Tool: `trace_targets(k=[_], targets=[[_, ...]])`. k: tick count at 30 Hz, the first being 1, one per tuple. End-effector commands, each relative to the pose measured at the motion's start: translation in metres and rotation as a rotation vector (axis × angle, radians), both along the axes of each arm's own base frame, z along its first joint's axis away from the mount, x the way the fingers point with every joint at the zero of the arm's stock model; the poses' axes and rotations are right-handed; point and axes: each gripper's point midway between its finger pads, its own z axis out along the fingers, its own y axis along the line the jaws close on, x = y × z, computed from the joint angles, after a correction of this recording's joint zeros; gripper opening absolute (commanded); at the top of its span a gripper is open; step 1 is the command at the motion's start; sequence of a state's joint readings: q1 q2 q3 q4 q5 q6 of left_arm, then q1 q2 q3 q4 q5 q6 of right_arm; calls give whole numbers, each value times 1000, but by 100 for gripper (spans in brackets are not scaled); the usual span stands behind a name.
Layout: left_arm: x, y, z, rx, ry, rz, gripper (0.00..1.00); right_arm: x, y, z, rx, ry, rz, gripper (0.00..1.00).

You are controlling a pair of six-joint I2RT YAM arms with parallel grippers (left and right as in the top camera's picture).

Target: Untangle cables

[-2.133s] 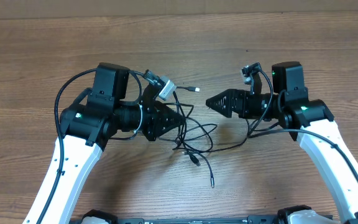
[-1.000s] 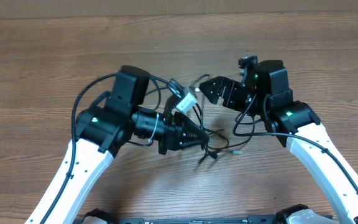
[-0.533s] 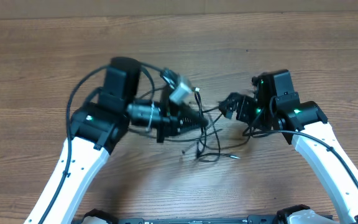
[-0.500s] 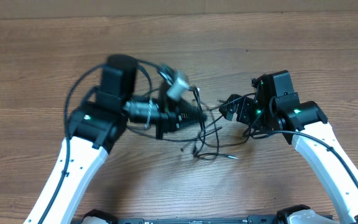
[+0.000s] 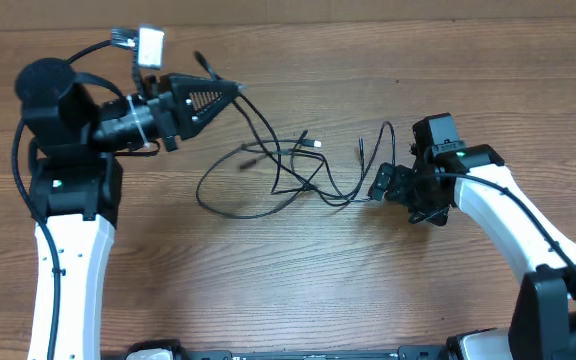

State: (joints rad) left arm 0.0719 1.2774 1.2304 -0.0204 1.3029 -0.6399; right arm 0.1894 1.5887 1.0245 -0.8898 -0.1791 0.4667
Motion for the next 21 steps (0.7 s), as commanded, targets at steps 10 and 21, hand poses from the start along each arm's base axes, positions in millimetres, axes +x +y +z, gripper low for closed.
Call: trace_targets(k=[10, 21], targets=[[-52, -16, 9, -2, -86, -301, 4, 18, 41, 88, 267, -299, 103, 100], [-49, -32, 8, 11, -134, -291, 4, -9, 92, 205, 604, -608, 304, 100]])
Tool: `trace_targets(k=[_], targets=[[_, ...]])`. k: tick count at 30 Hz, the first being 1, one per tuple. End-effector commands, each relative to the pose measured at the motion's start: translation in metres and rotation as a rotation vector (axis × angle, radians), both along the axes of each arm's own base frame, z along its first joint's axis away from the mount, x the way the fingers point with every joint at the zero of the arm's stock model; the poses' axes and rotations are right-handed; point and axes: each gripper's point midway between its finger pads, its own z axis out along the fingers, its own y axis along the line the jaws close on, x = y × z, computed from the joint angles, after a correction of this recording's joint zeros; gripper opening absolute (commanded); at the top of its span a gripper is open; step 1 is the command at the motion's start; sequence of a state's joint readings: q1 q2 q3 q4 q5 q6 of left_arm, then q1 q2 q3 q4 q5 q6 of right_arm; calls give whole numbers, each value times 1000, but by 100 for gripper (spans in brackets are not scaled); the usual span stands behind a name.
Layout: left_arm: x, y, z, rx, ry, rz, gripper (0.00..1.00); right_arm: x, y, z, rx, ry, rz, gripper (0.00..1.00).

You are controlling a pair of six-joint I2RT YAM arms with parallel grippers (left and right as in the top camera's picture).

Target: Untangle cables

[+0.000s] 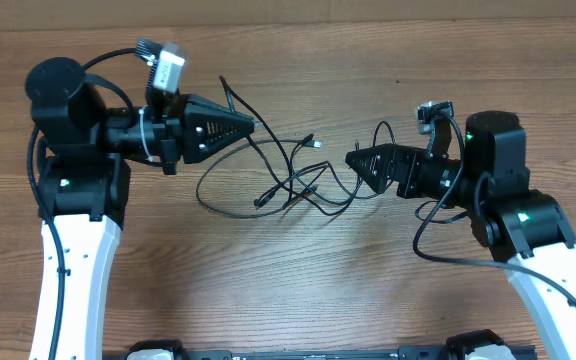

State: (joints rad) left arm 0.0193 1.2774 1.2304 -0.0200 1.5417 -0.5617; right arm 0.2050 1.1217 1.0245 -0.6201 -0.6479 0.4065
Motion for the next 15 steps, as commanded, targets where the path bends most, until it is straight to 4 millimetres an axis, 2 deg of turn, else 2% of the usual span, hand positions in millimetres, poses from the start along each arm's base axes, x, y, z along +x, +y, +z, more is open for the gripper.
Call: trace_targets(k=[1, 5, 8, 12, 15], targets=[[0, -12, 5, 4, -58, 5, 4, -6, 16, 0, 73, 95, 9, 100], [-3, -23, 8, 1, -39, -7, 4, 5, 31, -26, 63, 230, -76, 100], [-4, -26, 15, -7, -44, -12, 4, 7, 56, -35, 96, 289, -47, 100], [1, -25, 31, -32, -58, 28, 4, -2, 93, -50, 86, 330, 1, 100], [2, -24, 48, -64, -99, 56, 4, -3, 98, -76, 0, 376, -82, 100]])
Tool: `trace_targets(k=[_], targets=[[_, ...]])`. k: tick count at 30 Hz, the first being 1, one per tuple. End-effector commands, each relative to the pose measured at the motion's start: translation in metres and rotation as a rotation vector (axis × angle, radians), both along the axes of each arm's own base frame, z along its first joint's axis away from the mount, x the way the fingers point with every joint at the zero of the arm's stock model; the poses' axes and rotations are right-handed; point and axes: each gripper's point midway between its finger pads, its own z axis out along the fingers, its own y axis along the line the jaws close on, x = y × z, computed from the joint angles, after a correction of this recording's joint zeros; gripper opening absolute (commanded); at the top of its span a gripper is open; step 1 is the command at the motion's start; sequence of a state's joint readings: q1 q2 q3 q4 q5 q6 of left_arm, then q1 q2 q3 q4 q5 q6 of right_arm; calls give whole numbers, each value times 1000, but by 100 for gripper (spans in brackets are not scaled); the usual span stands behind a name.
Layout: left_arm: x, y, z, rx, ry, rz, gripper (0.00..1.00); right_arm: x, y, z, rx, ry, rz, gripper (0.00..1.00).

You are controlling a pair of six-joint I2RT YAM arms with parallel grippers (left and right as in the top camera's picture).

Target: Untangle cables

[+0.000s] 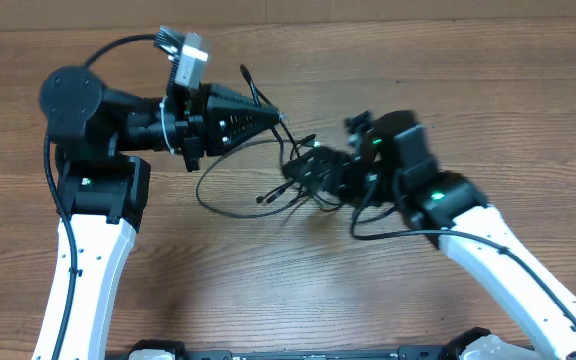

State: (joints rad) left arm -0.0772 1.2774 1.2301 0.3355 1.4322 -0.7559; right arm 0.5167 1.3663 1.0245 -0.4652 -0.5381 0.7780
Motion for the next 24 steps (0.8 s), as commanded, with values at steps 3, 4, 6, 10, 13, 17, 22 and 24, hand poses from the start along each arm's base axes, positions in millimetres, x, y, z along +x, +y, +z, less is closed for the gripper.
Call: trace_targets(k=[3, 4, 6, 10, 13, 17, 22, 24], targets=[[-5, 4, 36, -67, -13, 35, 4, 8, -20, -52, -201, 149, -237, 100], [-9, 7, 43, -76, -36, 37, 4, 8, -28, -63, -240, 177, -261, 100], [-13, 20, 58, -95, -76, 66, 4, 10, -48, -84, -319, 235, -311, 100], [-7, 57, 74, -101, -71, 180, 4, 19, -92, -105, -454, 257, -389, 100], [5, 94, 73, -87, -8, 298, 4, 24, -128, -111, -548, 264, -472, 100], [14, 135, 69, -82, 61, 431, 4, 30, -166, -114, -623, 260, -520, 100], [18, 166, 67, -85, 98, 531, 4, 27, -196, -118, -665, 293, -521, 100], [18, 170, 67, -93, 114, 545, 4, 24, -200, -120, -683, 291, -495, 100]])
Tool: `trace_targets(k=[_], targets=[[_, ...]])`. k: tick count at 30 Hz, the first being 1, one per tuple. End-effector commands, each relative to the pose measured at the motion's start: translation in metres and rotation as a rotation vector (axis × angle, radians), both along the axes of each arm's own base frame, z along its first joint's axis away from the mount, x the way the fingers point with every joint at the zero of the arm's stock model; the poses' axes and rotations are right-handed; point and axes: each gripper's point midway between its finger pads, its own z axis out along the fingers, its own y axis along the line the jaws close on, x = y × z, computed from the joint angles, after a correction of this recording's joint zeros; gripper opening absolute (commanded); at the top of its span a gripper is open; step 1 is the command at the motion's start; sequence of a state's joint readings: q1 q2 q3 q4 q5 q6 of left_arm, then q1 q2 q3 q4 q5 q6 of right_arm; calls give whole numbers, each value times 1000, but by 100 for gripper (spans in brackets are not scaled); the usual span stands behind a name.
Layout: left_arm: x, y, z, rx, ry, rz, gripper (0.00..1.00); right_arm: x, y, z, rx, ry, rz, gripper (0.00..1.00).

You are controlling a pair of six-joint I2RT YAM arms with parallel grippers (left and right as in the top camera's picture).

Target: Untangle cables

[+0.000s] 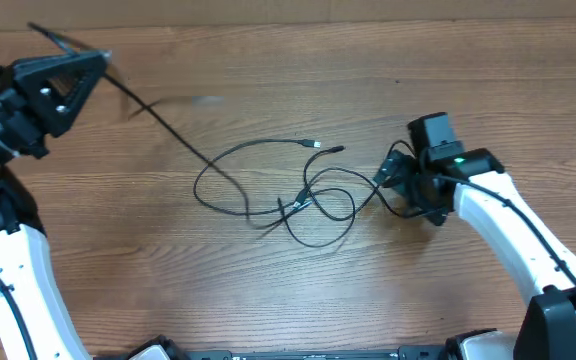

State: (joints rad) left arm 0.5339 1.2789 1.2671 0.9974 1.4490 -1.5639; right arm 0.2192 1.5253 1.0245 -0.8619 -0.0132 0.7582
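Note:
Thin black cables (pixel 303 203) lie in a loose tangle of loops at the table's middle, with a white-tipped plug end (pixel 316 146) at the top. My left gripper (pixel 96 62) is at the far top left, shut on one black cable. That strand (pixel 168 122) runs straight and taut from it down into the loops, and a short tail (pixel 48 35) sticks out behind the fingers. My right gripper (pixel 393 183) sits at the right end of the tangle, shut on a cable there.
The wooden table (pixel 268 300) bears only the cables. The left arm's white link (pixel 13 270) stands along the left edge, and the right arm (pixel 508 220) reaches in from the lower right.
My left gripper has moved from over the tangle to the far top left, with its cable now drawn out straight. My right gripper has moved from the tangle's middle to its right end.
At first both grippers held cable at opposite sides of a tighter tangle. Then they faced each other raised over it, and then stood close together at its middle. Now they are far apart, one strand is stretched left and the loops are wider.

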Motion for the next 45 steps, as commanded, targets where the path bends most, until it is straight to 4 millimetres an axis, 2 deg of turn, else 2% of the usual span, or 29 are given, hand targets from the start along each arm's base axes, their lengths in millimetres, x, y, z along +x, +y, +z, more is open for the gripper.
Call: trace_targets(k=[1, 3, 4, 6, 7, 10, 16, 19, 22, 25, 30, 31, 37, 42, 43, 45], targets=[[-6, 2, 7, -10, 34, 7, 4, -1, -9, 0, -51, -11, 78, 100], [-6, 2, 7, -15, 40, 6, 4, -5, -6, -3, -46, 2, 125, 100], [-6, 2, 7, -14, 42, 4, 4, -9, 3, -5, -12, 10, 183, 100], [-7, 1, 6, -9, 46, 0, 4, -16, 26, -2, 86, 7, 328, 100], [-7, 1, 5, -3, 48, -3, 4, -20, 45, 2, 155, -12, 451, 100], [-9, 0, 2, 13, 58, -14, 4, -28, 79, 12, 268, -70, 662, 100], [-10, -1, -1, 25, 65, -22, 4, -56, 139, 35, 452, -213, 1071, 100], [-10, -1, -1, 25, 66, -22, 4, -65, 158, 38, 438, -279, 1230, 100], [-10, -2, -1, 27, 68, -24, 4, -64, 160, 29, 344, -263, 1241, 100], [-11, -2, -4, 40, 76, -33, 4, -75, 167, 31, 387, -235, 1240, 100], [-10, -2, -2, 27, 78, -27, 4, -93, 212, 63, 611, -367, 1363, 100], [-9, -1, -1, 12, 83, -23, 4, -93, 225, 69, 609, -431, 1407, 100], [-10, -1, -1, -26, 140, -28, 4, -76, 266, 84, 446, -685, 1500, 100], [-10, -1, -1, -28, 145, -29, 4, -74, 289, 100, 426, -786, 1478, 100], [-10, -1, -1, -28, 145, -29, 4, -77, 292, 101, 438, -783, 1476, 95], [-10, -1, -1, -28, 144, -29, 4, -87, 297, 99, 459, -760, 1481, 78]])
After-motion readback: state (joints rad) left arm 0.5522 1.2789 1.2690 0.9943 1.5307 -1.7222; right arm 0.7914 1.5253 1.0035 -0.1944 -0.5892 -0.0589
